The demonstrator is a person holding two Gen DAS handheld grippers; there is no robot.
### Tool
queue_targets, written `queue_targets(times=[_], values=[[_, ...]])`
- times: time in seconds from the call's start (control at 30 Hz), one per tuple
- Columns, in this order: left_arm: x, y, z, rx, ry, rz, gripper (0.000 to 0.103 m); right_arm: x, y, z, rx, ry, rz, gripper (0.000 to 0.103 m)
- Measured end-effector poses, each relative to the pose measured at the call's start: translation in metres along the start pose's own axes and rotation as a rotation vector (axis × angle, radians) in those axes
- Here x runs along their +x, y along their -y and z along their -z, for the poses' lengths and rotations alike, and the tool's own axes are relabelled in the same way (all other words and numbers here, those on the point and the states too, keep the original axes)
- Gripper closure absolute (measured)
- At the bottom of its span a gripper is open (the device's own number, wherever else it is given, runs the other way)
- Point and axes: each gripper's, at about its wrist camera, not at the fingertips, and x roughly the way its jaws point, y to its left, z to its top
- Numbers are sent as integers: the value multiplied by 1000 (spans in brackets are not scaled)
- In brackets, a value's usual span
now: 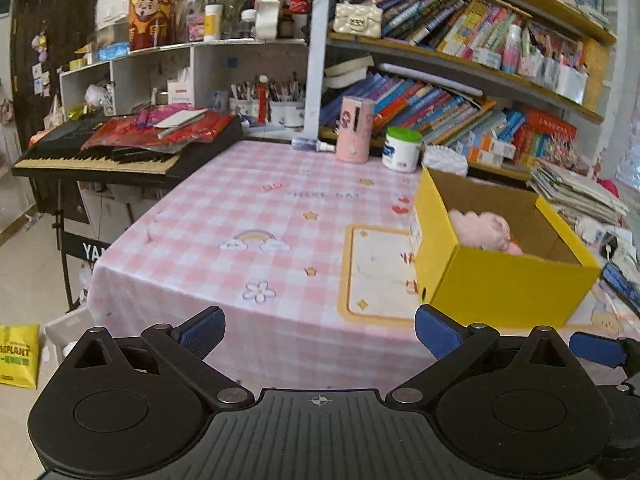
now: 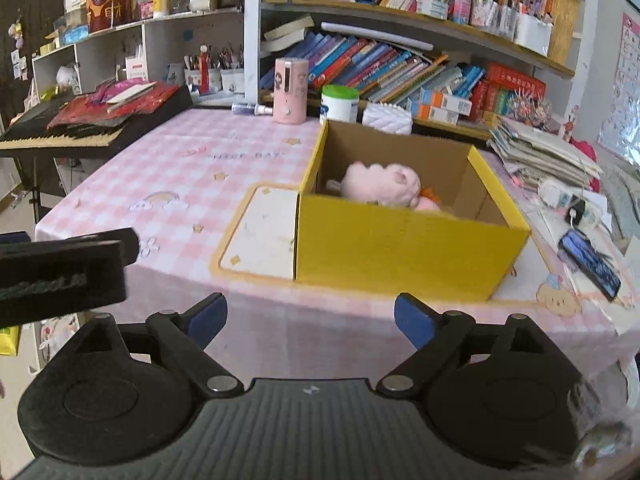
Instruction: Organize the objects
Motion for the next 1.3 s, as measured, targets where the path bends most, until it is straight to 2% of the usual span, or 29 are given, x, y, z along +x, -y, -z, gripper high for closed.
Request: queue_targets(times=[0.2, 0.37, 0.63, 1.3], values=[[2, 14, 0, 56, -25, 28, 1, -6, -4, 9, -6, 3, 3, 8], [-6, 24, -2, 87, 5, 35, 0, -16, -2, 2, 36, 44, 19, 0], [-9, 27, 5, 108, -15, 21, 0, -12, -1, 12, 73, -14, 15, 0], [-10, 24, 17, 102, -65, 2, 0, -13, -9, 23, 38, -60, 6, 0]])
